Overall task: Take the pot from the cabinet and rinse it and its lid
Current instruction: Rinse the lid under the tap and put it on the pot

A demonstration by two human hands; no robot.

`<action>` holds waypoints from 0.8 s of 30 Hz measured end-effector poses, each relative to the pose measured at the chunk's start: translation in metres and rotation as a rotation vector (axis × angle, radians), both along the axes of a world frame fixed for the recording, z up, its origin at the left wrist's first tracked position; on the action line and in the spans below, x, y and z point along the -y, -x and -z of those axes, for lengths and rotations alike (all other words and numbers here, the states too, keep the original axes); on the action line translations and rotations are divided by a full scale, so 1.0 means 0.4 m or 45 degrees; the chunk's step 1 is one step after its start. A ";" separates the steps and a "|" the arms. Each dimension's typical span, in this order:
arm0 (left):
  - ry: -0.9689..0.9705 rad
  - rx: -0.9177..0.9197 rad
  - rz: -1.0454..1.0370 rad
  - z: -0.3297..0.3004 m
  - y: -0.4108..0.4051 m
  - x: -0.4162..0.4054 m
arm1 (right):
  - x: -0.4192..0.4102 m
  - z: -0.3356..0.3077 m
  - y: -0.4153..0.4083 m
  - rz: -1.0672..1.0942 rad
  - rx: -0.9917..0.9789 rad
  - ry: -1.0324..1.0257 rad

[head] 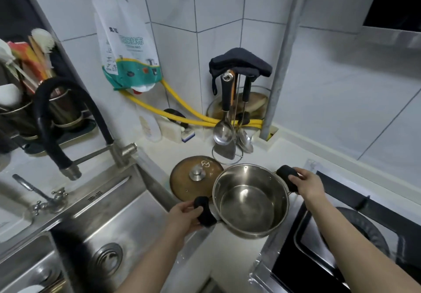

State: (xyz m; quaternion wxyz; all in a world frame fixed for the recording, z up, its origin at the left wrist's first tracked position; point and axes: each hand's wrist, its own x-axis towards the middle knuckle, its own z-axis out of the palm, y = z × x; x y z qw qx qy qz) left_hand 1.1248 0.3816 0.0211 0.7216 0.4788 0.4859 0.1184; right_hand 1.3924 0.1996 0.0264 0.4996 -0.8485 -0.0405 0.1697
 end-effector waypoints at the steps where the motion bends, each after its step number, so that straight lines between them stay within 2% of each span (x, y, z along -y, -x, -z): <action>1: 0.011 0.001 0.005 -0.001 -0.009 0.008 | -0.003 0.002 -0.014 -0.006 -0.006 -0.001; 11: -0.010 0.006 0.104 0.006 -0.080 0.038 | -0.024 0.021 -0.102 -0.039 -0.004 -0.011; 15: 0.004 0.057 0.054 0.009 -0.092 0.048 | -0.030 0.029 -0.114 -0.068 0.092 0.097; 19: -0.072 0.021 0.128 0.022 -0.086 0.041 | -0.039 0.022 -0.114 -0.112 0.173 0.262; 22: -0.059 -0.011 0.138 0.032 -0.071 0.032 | -0.062 -0.004 -0.086 -0.164 0.453 0.580; 24: 0.072 0.014 0.076 0.037 -0.054 0.024 | -0.095 -0.017 -0.054 -0.264 0.704 0.602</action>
